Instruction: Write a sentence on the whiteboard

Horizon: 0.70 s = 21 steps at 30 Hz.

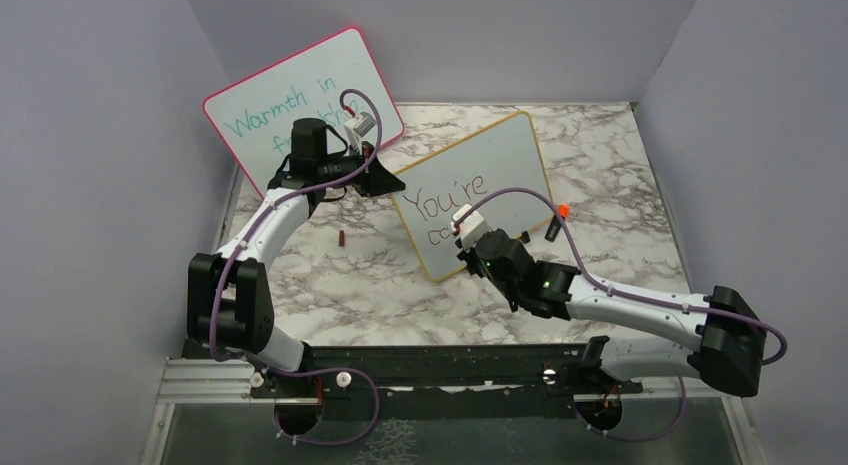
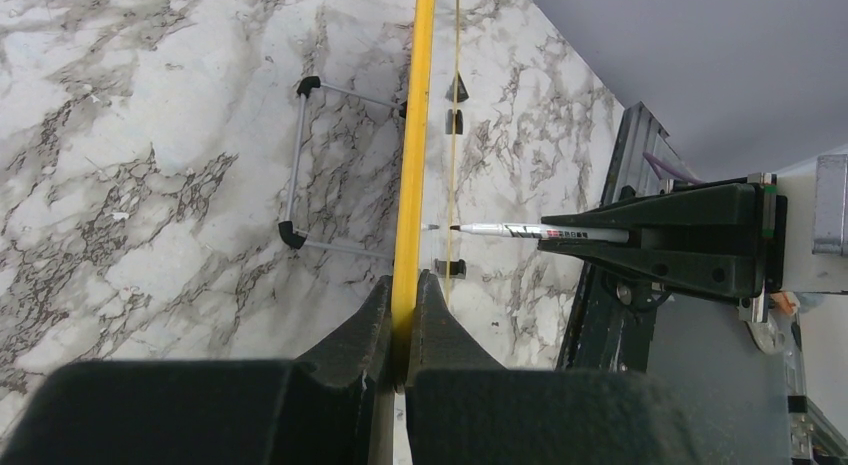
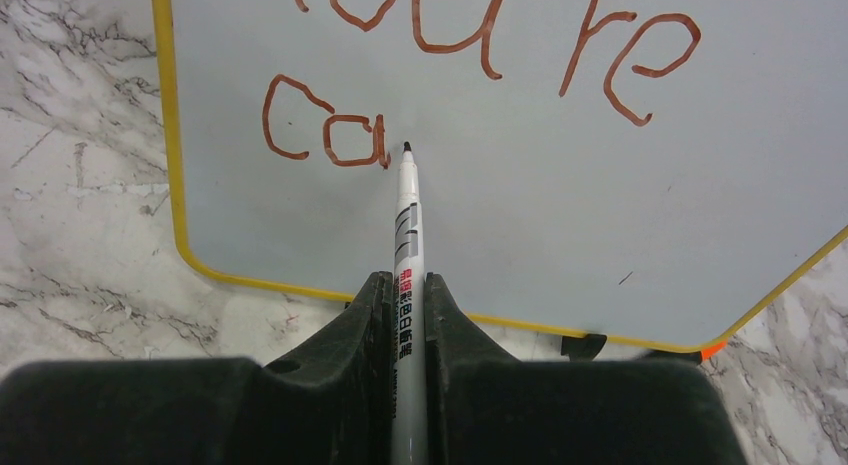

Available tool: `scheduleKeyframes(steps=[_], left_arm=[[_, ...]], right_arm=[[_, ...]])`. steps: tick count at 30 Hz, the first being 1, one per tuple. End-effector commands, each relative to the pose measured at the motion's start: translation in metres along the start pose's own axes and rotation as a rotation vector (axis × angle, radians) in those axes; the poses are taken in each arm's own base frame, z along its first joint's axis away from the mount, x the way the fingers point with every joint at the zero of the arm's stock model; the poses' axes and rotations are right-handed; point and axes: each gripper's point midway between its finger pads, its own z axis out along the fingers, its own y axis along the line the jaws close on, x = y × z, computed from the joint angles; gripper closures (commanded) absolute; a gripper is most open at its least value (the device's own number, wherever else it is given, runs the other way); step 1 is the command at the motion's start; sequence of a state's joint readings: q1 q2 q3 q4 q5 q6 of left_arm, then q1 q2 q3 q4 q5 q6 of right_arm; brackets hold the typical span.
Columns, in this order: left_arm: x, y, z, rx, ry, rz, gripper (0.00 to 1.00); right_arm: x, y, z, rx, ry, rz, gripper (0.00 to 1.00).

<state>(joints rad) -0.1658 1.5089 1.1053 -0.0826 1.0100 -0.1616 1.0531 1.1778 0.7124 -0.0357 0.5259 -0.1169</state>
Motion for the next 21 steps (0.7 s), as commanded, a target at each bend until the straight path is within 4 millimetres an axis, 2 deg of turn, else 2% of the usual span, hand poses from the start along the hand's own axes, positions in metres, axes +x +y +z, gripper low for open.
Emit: scheduleKeyframes(steps=[1, 12, 21], left_arm=[[0.033, 0.025, -0.003, -0.088, 0.081, -0.057, 1.0], [0.031, 0.023, -0.002, -0.074, 0.074, -0.058, 1.0], [0.031, 0.022, -0.002, -0.07, 0.069, -0.061, 1.0]], right_arm=[[-0.016, 0.001, 0.006, 0.003, -0.049, 0.012, 0.99], [-0.022, -0.004, 0.01, 0.035, -0.067, 0.011, 0.99], [-0.004, -0.001, 0.008, 0.03, -0.007, 0.01, 0.99]])
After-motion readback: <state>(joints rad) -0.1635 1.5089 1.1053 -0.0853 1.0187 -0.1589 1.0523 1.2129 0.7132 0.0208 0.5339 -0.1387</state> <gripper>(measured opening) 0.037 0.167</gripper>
